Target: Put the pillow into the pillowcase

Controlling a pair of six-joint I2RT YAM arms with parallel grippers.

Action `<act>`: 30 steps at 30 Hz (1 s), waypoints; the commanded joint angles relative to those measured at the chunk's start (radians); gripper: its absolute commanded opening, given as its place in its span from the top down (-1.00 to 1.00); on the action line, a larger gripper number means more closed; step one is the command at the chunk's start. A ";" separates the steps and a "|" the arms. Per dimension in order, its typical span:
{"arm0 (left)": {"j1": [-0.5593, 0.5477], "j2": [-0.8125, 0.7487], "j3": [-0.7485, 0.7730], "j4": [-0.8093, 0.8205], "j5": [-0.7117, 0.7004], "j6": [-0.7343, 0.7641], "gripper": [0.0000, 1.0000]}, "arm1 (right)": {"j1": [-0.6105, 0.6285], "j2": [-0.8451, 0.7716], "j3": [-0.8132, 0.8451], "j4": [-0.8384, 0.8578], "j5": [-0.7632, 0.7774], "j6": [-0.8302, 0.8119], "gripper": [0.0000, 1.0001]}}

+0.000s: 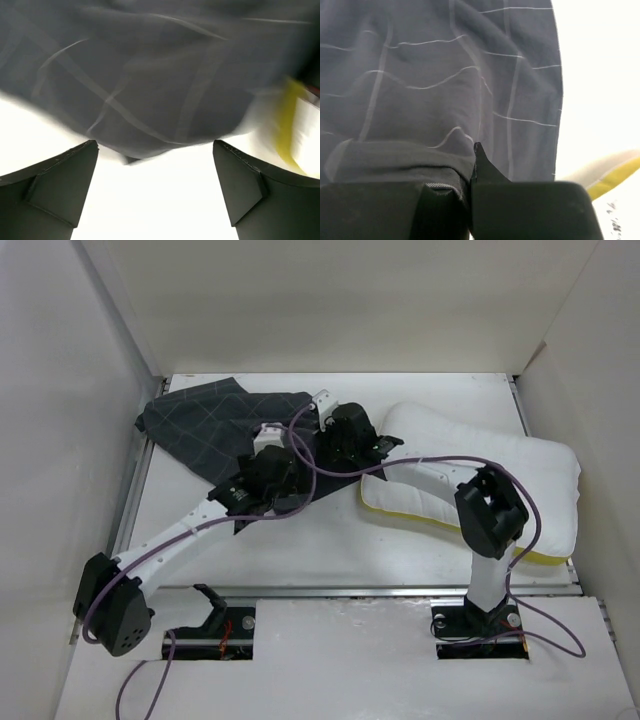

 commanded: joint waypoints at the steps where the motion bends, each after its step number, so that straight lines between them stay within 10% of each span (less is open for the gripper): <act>1: -0.081 -0.038 0.008 0.087 0.132 0.174 -1.00 | 0.003 -0.045 0.053 -0.103 -0.112 -0.017 1.00; 11: -0.136 0.177 0.124 0.215 0.069 0.291 -1.00 | 0.012 -0.118 0.024 -0.192 -0.205 0.006 1.00; 18: -0.136 0.330 0.243 0.078 -0.298 0.127 -1.00 | 0.012 -0.141 0.058 -0.302 -0.244 0.026 1.00; 30: -0.147 0.152 -0.001 0.463 -0.175 0.351 -1.00 | -0.008 -0.090 0.127 -0.393 -0.392 0.060 1.00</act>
